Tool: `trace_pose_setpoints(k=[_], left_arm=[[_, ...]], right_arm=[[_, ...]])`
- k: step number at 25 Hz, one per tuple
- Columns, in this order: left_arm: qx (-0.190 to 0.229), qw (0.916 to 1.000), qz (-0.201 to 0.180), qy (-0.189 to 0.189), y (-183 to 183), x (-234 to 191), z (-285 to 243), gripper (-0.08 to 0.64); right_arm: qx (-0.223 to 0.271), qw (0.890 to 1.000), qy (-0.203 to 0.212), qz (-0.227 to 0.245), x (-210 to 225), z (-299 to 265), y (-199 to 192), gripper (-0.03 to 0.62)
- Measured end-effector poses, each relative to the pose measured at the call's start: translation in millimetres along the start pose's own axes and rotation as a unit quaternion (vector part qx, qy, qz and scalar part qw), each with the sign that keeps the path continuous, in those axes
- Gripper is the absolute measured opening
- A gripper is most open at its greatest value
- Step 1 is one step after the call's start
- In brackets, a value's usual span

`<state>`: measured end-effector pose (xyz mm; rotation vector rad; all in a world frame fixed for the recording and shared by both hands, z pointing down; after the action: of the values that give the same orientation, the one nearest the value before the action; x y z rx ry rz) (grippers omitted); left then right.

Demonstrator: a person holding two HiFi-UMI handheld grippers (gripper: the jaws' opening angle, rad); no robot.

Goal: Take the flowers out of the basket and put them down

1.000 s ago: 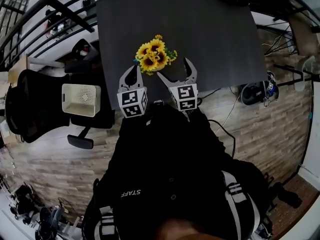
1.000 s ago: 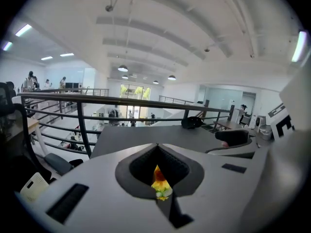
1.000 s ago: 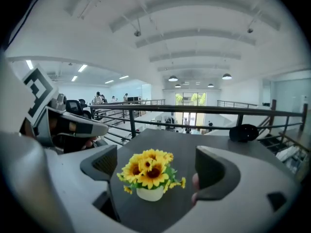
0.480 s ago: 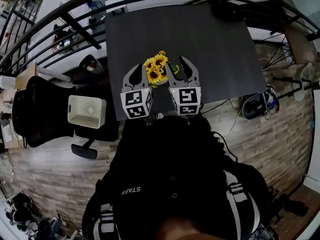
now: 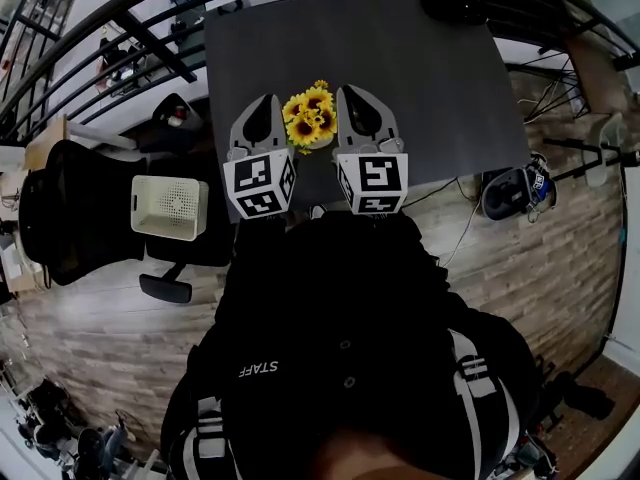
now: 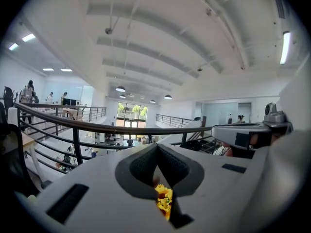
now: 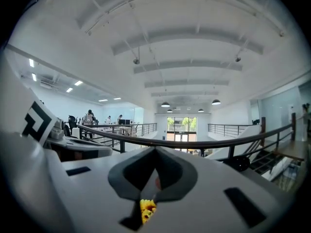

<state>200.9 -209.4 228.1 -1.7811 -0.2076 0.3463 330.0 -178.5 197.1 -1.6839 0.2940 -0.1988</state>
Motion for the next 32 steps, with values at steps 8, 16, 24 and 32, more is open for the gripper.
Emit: trace_pose_setpoints(k=[8,16,24,32], left_arm=[[-0.007,0.9998,-0.002,-0.019,0.2,10.6,7.4,0.000],[-0.014,0.9996,-0.010,-0.020,-6.5,15.3,10.8,0.000],[-0.022,0.9994,-0.018,-0.021,-14.2,21.2,12.4,0.000],[-0.022,0.9994,-0.026,-0.002,-18.6,13.2,13.3,0.000]], right_arm=[[-0.001,1.000,0.005,-0.002,-5.7,6.7,-1.5,0.014],[-0.002,1.000,0.011,-0.002,-8.6,10.0,-7.0,0.014],[-0.008,1.000,0.011,-0.004,-5.4,14.0,-14.7,0.014],[-0.016,1.000,0.017,-0.004,-3.7,18.2,-23.5,0.014]])
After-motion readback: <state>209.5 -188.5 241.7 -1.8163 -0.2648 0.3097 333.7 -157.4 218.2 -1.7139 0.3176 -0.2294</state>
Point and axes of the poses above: the fingertips, and each gripper's own axes: z backward along the fingers, x to its right, y out of its top, the point moved 2 cm from there along z, backward along the fingers, and after that the axes turned 6 degrees about y, right-handed, at the moved point
